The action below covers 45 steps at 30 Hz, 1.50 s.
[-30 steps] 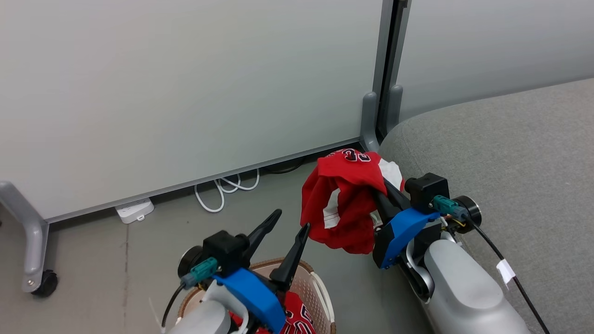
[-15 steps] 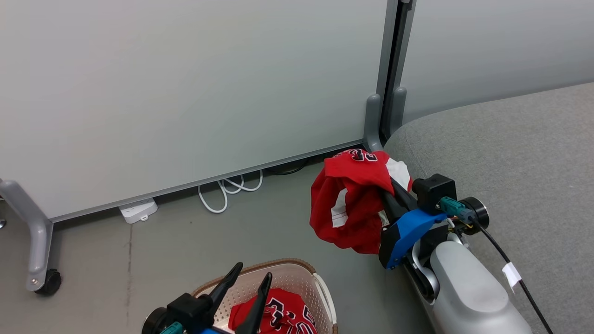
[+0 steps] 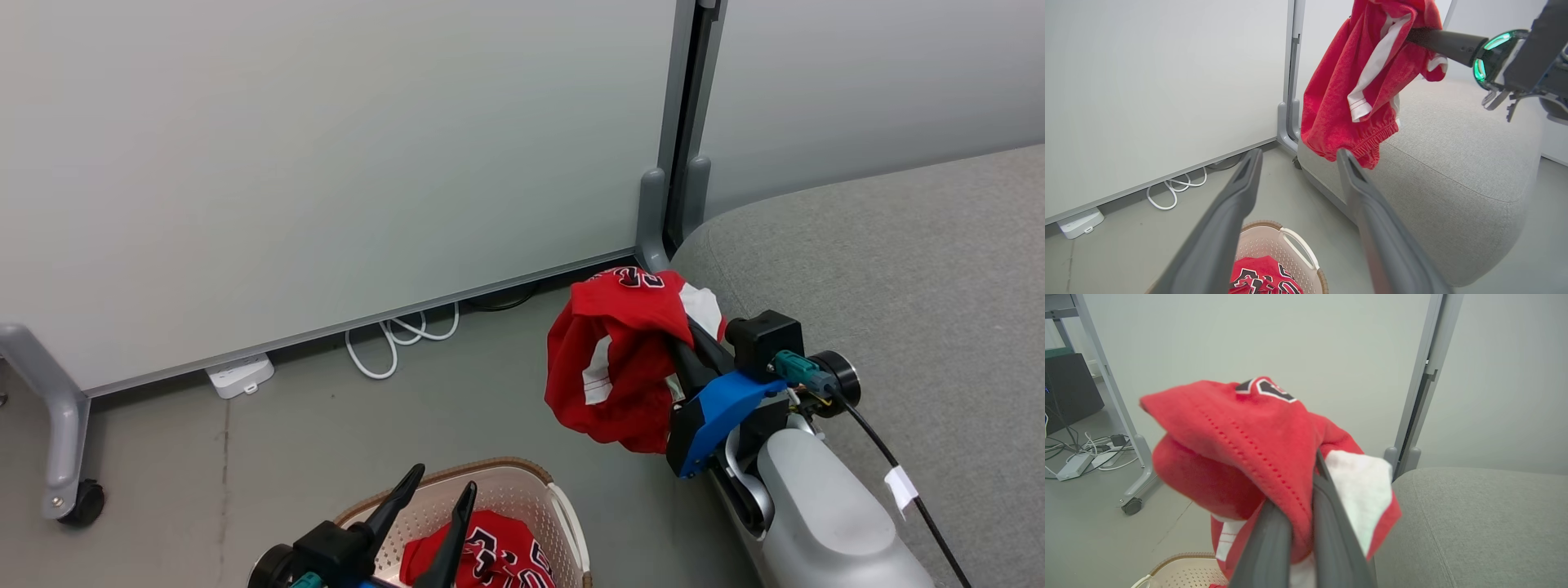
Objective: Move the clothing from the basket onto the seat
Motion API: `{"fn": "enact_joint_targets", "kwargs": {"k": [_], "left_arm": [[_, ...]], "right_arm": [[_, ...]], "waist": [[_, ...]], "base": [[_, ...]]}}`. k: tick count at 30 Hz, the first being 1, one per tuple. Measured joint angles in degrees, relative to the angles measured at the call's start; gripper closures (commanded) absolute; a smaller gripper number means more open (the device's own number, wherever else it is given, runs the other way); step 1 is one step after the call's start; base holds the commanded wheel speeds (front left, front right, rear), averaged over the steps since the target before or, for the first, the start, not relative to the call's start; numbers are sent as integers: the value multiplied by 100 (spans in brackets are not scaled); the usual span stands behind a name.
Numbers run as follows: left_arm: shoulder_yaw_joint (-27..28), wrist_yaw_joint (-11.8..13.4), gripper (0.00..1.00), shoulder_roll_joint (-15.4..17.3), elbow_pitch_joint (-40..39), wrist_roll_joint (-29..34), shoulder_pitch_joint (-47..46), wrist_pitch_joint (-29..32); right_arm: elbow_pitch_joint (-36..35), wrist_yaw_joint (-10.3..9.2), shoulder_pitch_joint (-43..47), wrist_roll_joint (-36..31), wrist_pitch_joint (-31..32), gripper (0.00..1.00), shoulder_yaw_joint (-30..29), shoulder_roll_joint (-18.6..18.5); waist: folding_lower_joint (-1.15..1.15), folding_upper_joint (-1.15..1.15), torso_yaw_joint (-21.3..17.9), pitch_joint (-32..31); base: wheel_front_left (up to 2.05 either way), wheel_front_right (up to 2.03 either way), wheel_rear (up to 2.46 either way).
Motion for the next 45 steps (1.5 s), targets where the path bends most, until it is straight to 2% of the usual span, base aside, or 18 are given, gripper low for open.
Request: {"fn": "enact_joint_targets", "kwargs": {"k": [5,10,22,27,36,45], "left_arm": [[68,-4,0,-33,-9,54,27,0],[119,-9,0,-54,-90,94,38,-1],[159,-10,0,-168,-207,197,23,-1],[-9,-10,0,-163,-200,241,-114,0],[-459,-10,0,-81,-14,78,-602,0],[-595,-10,0,-34,46,-24,-712,0]], "right_arm": [[-58,0,2,18,8,100,29,0],[-101,0,-3,15,20,100,23,0],[-172,0,-5,-162,77,100,-83,-1],[-245,0,1,-266,51,100,-382,-2],[-464,0,201,-501,4,100,-914,-5],[-723,0,358,-552,109,100,-1028,-4]], "waist": [[0,0,-120,-3],[0,0,-406,16],[0,0,-1484,131],[0,0,-1897,237],[0,0,-2121,560],[0,0,-2135,597]], "base": [[0,0,0],[0,0,0],[0,0,0],[0,0,0],[0,0,0],[0,0,0]]}}
